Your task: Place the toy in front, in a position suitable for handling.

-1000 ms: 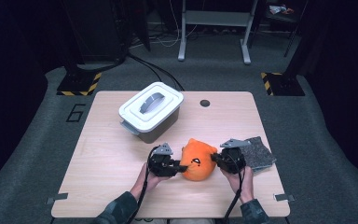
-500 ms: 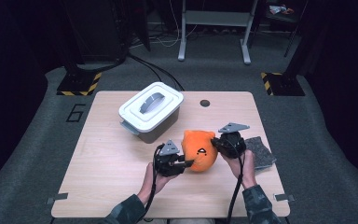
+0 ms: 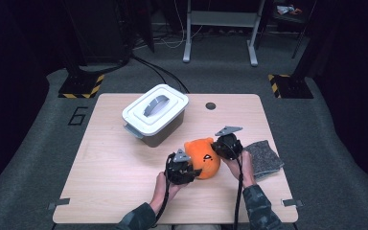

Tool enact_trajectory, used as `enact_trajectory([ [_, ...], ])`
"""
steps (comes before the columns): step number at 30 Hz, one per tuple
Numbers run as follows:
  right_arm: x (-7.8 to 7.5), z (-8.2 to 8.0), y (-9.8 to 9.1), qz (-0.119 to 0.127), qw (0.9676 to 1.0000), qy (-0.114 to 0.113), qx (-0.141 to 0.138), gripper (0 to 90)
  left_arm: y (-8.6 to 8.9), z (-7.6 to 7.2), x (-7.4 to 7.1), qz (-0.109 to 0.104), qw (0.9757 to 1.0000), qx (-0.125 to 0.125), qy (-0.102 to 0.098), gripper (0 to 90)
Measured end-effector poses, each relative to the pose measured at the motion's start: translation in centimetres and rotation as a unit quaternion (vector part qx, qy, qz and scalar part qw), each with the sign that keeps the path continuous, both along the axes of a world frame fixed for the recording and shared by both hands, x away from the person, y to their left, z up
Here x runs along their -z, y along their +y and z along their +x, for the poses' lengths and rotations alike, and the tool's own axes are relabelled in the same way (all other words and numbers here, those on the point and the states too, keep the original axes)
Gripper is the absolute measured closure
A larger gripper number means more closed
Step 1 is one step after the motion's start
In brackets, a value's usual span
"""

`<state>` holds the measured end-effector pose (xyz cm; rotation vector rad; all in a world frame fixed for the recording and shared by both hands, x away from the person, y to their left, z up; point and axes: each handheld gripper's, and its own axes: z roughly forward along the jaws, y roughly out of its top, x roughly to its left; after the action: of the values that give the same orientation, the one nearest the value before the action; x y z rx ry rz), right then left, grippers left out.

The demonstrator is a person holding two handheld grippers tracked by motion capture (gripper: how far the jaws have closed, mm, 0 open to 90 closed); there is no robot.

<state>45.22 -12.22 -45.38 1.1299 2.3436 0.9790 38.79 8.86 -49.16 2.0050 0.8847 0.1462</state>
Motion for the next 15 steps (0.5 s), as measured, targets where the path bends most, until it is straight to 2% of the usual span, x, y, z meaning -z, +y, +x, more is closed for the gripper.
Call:
enact_trajectory([
  [1,0.3,0.0,-0.2,0.013,0.9999,0.005,0.008,86.0,0.0,0.0,0.0,-0.002,1.0000,-0.002,0.001,69.1],
  [3,0.4,0.1,-0.5,0.022,0.9997,0.002,0.010,83.7,0.0,-0.1,-0.1,-0.001,1.0000,-0.004,-0.003,68.5],
  [5,0.3,0.0,-0.7,0.020,0.9996,0.006,0.018,78.1,0.0,-0.1,-0.1,0.002,1.0000,-0.007,-0.006,66.3],
  [6,0.2,0.0,-0.9,0.020,0.9996,0.000,0.020,75.8,0.1,-0.1,-0.1,0.001,0.9999,-0.010,-0.005,64.4],
  [7,0.0,-0.2,-1.0,0.025,0.9993,0.004,0.029,71.3,0.2,-0.1,-0.1,0.001,0.9999,-0.015,-0.003,62.3],
  [8,-0.1,-0.3,-1.3,0.018,0.9992,-0.002,0.034,64.4,0.3,-0.1,-0.1,-0.001,0.9998,-0.019,-0.002,59.7],
  [9,-0.2,-0.4,-1.4,0.024,0.9987,0.000,0.045,63.6,0.5,0.0,-0.1,-0.001,0.9999,-0.016,0.000,58.6],
  [10,-0.3,-0.6,-1.8,0.031,0.9984,0.002,0.047,57.8,0.5,-0.1,-0.2,-0.001,0.9998,-0.021,0.003,54.1],
  [12,-0.6,-1.0,-2.3,0.035,0.9974,0.003,0.063,50.7,0.8,0.0,-0.2,0.000,0.9998,-0.020,-0.002,51.7],
  [13,-0.7,-1.2,-2.5,0.039,0.9973,0.003,0.062,47.7,0.8,0.0,-0.3,-0.003,0.9997,-0.024,0.005,49.7],
  [15,-1.1,-1.9,-2.8,0.045,0.9956,0.004,0.081,38.2,1.1,-0.1,-0.4,0.003,0.9997,-0.024,0.001,43.3],
])
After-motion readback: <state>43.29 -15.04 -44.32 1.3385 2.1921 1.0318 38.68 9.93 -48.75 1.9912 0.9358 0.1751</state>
